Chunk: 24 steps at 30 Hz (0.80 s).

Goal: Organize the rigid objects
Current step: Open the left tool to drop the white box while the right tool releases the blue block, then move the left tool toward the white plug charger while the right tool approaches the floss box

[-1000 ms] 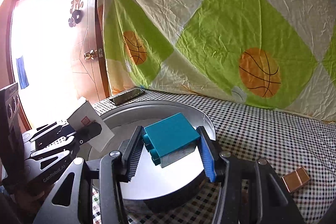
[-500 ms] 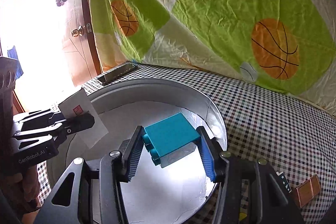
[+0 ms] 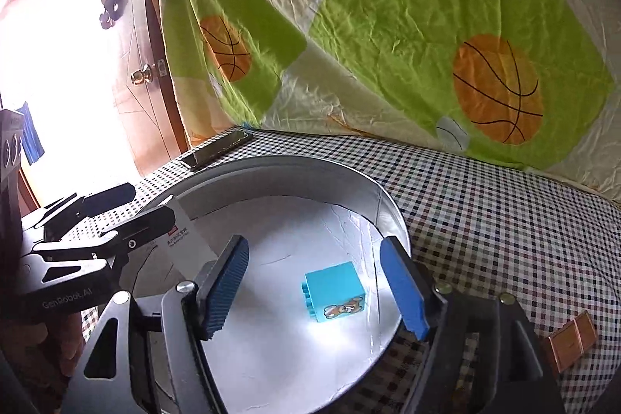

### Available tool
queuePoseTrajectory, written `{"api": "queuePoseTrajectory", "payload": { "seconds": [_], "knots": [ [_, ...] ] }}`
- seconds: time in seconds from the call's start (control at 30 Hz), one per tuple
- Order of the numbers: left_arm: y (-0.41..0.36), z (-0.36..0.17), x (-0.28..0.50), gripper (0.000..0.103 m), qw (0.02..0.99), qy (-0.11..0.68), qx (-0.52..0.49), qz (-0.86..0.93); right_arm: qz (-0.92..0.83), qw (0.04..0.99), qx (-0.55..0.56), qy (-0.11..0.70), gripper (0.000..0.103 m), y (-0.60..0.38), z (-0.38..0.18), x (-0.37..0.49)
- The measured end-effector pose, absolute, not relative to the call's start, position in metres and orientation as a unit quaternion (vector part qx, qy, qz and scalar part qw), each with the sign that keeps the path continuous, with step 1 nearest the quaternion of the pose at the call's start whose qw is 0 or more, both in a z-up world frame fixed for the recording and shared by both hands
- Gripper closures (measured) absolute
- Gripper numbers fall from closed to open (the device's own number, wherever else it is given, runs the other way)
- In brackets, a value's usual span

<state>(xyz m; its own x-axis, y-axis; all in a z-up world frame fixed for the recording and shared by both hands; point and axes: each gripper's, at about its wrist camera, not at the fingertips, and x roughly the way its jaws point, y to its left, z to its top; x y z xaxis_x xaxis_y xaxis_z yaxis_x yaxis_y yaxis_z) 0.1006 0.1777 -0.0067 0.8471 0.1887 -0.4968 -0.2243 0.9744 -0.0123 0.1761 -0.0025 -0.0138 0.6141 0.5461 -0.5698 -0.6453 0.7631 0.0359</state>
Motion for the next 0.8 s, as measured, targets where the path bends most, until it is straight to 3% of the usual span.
{"api": "queuePoseTrajectory", "payload": {
  "seconds": [0.07, 0.13, 0.43, 0.8],
  "knots": [
    [0.181, -0.007, 0.089, 0.016, 0.962, 0.238, -0.038, 0.128, 0.330, 0.898, -0.080, 0.279, 0.030, -0.013, -0.009, 0.168],
    [0.183, -0.008, 0.077, 0.012, 0.963, 0.222, -0.036, 0.152, 0.334, 0.899, -0.071, 0.276, 0.027, -0.028, -0.005, 0.159],
    [0.163, -0.019, 0.036, 0.009, 0.967, 0.194, -0.041, 0.160, 0.305, 0.915, -0.087, 0.251, 0.025, -0.108, 0.005, 0.125],
    [0.062, -0.027, 0.034, 0.008, 0.977, 0.200, 0.002, 0.068, 0.216, 0.944, -0.074, 0.237, 0.024, -0.217, 0.006, 0.096]
  ]
}}
